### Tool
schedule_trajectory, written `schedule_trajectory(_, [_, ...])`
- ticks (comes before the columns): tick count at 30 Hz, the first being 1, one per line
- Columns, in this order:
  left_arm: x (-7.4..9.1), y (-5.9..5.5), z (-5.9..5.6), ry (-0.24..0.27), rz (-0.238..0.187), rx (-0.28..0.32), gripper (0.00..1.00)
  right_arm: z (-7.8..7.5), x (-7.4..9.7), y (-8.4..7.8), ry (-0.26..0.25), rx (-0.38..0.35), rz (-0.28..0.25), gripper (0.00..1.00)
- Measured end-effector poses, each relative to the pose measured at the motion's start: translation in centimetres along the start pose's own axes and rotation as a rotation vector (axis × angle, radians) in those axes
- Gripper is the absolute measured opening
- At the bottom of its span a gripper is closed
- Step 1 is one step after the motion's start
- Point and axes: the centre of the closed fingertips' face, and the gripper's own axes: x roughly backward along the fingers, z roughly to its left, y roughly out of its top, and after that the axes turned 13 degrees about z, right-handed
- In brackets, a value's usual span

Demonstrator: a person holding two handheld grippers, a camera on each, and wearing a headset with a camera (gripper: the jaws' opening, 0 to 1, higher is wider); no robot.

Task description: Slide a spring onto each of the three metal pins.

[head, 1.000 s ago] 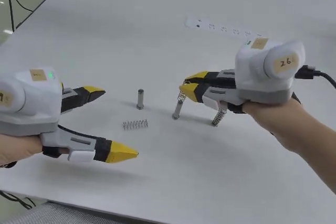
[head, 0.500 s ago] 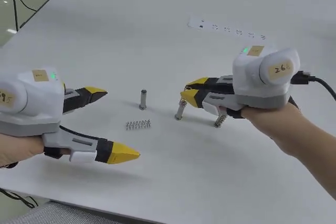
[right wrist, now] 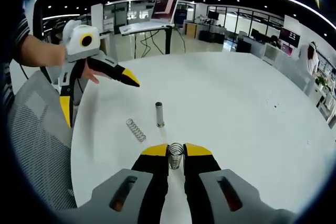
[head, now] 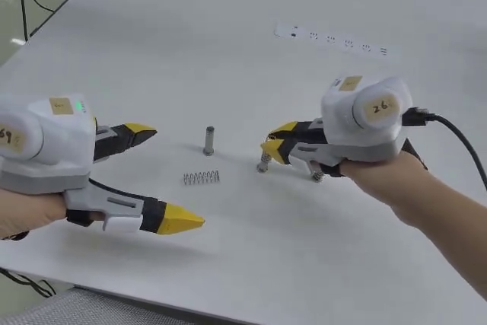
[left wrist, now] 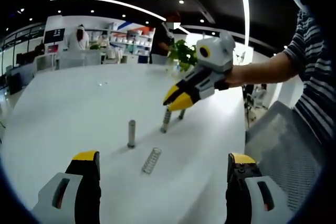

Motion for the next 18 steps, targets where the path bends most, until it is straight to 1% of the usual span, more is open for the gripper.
schedule_trajectory(7, [0.0, 0.1, 0.0, 0.001, 0.000, 0.000, 0.98, -0.2, -0.5, -0.4, 0.003, -0.011, 0.011, 0.08])
schedule_trajectory(18, [0.0, 0.2, -0.1, -0.001, -0.003, -0.002, 0.98, 0.0, -1.2, -1.5, 0.003, -0.016, 0.051, 0.08])
